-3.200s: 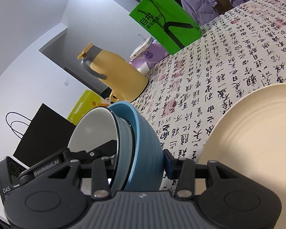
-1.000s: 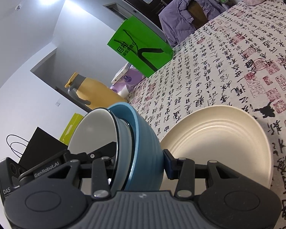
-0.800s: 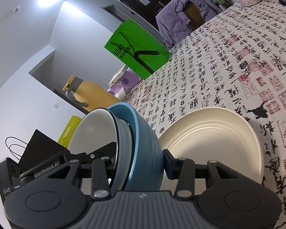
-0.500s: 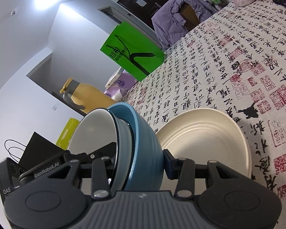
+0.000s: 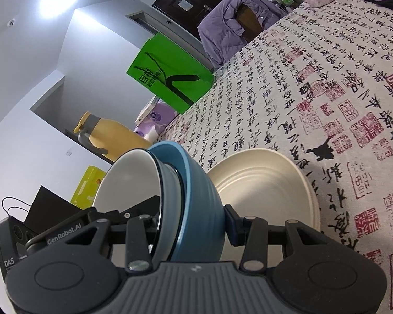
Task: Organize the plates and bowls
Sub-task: 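Move the blue bowl stack with both grippers over the cream plate stack, then lower the blue bowl stack onto the cream plates with both grippers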
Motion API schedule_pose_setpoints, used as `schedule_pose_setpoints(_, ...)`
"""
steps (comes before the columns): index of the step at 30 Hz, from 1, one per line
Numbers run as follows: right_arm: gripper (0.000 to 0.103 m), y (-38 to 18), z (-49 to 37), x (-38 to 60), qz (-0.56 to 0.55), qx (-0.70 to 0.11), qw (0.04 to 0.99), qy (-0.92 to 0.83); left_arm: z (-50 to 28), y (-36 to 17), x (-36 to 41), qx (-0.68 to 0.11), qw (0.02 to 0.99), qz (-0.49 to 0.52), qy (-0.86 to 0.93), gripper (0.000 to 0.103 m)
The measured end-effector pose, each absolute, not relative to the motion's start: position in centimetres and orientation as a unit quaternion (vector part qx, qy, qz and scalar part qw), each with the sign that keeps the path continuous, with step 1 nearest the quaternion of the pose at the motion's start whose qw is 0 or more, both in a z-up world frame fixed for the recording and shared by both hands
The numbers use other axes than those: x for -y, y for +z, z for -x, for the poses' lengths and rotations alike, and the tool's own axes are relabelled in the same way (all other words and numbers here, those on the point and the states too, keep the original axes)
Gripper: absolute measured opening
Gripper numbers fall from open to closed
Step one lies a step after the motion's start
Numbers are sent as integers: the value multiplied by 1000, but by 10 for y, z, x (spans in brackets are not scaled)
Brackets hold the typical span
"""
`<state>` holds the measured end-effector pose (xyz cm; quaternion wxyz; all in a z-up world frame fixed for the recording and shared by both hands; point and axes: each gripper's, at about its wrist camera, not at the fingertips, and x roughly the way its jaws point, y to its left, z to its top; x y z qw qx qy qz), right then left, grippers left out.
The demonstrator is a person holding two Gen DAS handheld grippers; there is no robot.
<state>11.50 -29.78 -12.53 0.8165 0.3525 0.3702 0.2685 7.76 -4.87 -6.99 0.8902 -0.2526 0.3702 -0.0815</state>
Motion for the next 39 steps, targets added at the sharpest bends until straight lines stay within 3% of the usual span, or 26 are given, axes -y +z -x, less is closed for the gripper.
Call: schedule_pose_setpoints(39,42,-138,-121,295,-296,-368,849,238,-93,-97,55,-385,880,259,-100,56)
